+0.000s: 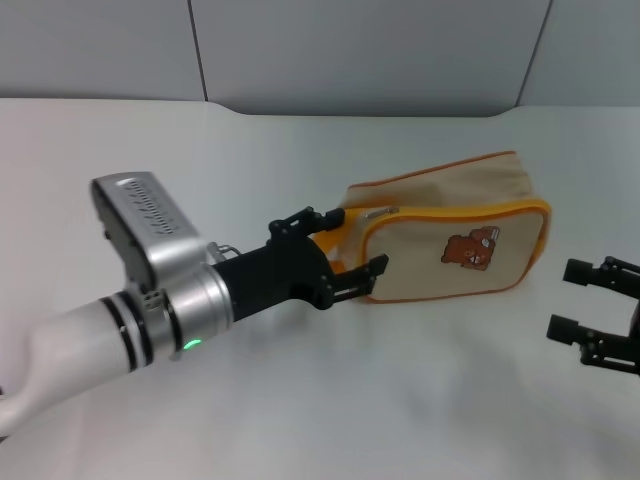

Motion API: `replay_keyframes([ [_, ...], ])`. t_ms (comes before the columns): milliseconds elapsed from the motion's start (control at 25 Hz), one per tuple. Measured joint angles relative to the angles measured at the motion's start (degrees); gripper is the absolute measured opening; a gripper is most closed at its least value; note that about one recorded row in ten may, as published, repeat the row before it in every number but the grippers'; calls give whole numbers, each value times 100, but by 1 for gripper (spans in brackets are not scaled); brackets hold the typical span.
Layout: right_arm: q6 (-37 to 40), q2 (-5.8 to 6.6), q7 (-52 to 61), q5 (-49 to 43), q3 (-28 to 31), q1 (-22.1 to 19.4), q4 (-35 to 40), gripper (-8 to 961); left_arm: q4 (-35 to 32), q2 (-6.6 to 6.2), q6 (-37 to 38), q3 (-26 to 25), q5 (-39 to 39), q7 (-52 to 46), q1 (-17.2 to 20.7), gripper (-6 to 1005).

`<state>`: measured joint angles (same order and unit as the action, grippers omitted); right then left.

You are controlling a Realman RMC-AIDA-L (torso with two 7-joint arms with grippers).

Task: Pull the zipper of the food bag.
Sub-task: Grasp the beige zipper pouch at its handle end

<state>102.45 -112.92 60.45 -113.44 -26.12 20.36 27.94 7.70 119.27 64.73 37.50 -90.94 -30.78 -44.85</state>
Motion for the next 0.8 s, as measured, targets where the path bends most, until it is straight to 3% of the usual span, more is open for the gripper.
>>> replay_keyframes([
  [120,4,-1,-111,9,204,-52,1,790,320,0,-558,-202,2,41,-316,795],
  [480,11,-25,-199,20,378,-109,1,774,400,0,-617,-423,-124,45,-374,789],
  [520,10,-29,-199,21,378,-101,1,772,382,0,-631,-799,-612,43,-343,788],
  [800,7,-40,-201,29,380,-64,1,758,427,0,-645,-1132,-893,40,-299,557],
])
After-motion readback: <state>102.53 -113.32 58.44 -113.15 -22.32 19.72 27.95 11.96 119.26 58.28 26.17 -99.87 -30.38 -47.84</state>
